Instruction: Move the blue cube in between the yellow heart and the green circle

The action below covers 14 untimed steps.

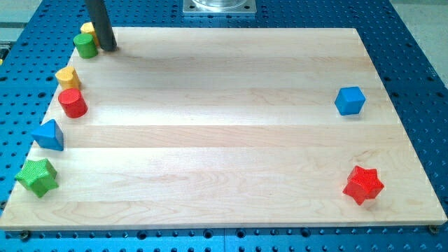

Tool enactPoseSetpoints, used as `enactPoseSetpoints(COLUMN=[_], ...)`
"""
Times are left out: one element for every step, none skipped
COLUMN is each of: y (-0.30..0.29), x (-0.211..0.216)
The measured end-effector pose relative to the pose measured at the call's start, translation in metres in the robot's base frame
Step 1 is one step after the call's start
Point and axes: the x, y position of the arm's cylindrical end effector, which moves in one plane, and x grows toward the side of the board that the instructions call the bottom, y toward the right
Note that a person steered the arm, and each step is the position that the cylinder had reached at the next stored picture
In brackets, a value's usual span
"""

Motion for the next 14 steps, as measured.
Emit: enactPoseSetpoints(y=[0.062, 0.163, 0.251, 0.35, 0.468, 0.562, 0.56, 0.502, 0.475, 0.47, 0.407, 0.441, 0.471, 0.37], x=[0.03, 0.031, 0.046, 0.062, 0.077, 0.091, 0.136, 0.141, 0.16, 0.173, 0.178, 0.186, 0.187, 0.168])
